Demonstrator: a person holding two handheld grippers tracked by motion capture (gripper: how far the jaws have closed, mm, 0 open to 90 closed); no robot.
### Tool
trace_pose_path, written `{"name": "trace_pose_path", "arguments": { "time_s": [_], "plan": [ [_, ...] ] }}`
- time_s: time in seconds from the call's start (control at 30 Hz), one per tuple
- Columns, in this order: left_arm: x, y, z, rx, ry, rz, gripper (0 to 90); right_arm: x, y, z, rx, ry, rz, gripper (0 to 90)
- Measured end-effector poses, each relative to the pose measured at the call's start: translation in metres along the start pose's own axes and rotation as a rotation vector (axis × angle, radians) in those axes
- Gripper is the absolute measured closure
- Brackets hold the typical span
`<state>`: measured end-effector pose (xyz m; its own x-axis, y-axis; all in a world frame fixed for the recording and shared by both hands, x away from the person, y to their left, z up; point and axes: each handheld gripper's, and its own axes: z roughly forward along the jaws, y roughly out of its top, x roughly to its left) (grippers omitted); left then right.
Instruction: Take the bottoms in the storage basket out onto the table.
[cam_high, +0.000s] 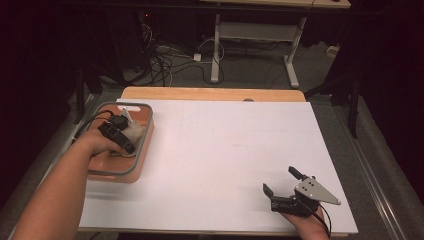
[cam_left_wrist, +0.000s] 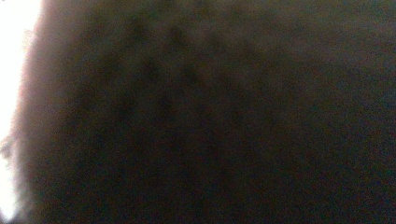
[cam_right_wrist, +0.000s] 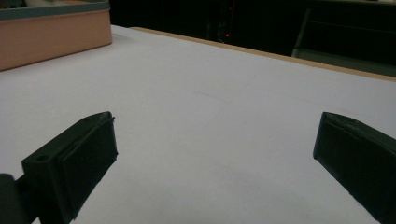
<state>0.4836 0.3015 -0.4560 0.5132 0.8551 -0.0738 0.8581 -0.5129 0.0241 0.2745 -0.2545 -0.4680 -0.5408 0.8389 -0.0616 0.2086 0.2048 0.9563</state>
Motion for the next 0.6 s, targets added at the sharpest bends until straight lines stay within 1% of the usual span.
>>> {"name": "trace_pose_path", "arguments": {
  "time_s": [0.07, 0.13, 0.17, 0.2, 0.33, 0.37, 0.4, 0.47, 0.6],
  "plan": [
    [-0.002, 0.000, 0.003, -0.003, 0.011, 0.009, 2.4, 0.001, 0.000, 0.000, 0.004, 0.000, -0.004, 0.4],
    [-0.002, 0.000, 0.003, -0.007, 0.014, 0.012, 2.5, 0.002, 0.000, 0.001, 0.005, 0.001, -0.006, 0.4],
    [-0.003, -0.001, 0.003, -0.013, 0.014, 0.017, 6.3, 0.003, 0.000, 0.001, 0.007, 0.002, -0.011, 0.4],
    [-0.004, -0.002, 0.002, -0.024, 0.016, 0.026, 6.3, 0.003, 0.000, 0.001, 0.007, 0.002, -0.011, 0.4],
    [-0.010, -0.007, -0.003, -0.075, 0.012, 0.069, 27.0, 0.005, 0.001, 0.002, 0.004, 0.006, -0.018, 0.4],
    [-0.011, -0.008, -0.004, -0.086, 0.011, 0.075, 34.9, 0.005, 0.001, 0.001, 0.004, 0.006, -0.022, 0.4],
    [-0.012, -0.009, -0.004, -0.097, 0.011, 0.081, 34.9, 0.005, 0.001, 0.001, 0.004, 0.006, -0.022, 0.4],
    [-0.013, -0.011, -0.005, -0.116, 0.010, 0.088, 40.6, 0.005, 0.001, 0.001, 0.001, 0.006, -0.018, 0.4],
    [-0.014, -0.013, -0.005, -0.129, 0.020, 0.076, 44.8, 0.003, 0.001, 0.000, 0.001, 0.003, -0.011, 0.4]
  ]
}}
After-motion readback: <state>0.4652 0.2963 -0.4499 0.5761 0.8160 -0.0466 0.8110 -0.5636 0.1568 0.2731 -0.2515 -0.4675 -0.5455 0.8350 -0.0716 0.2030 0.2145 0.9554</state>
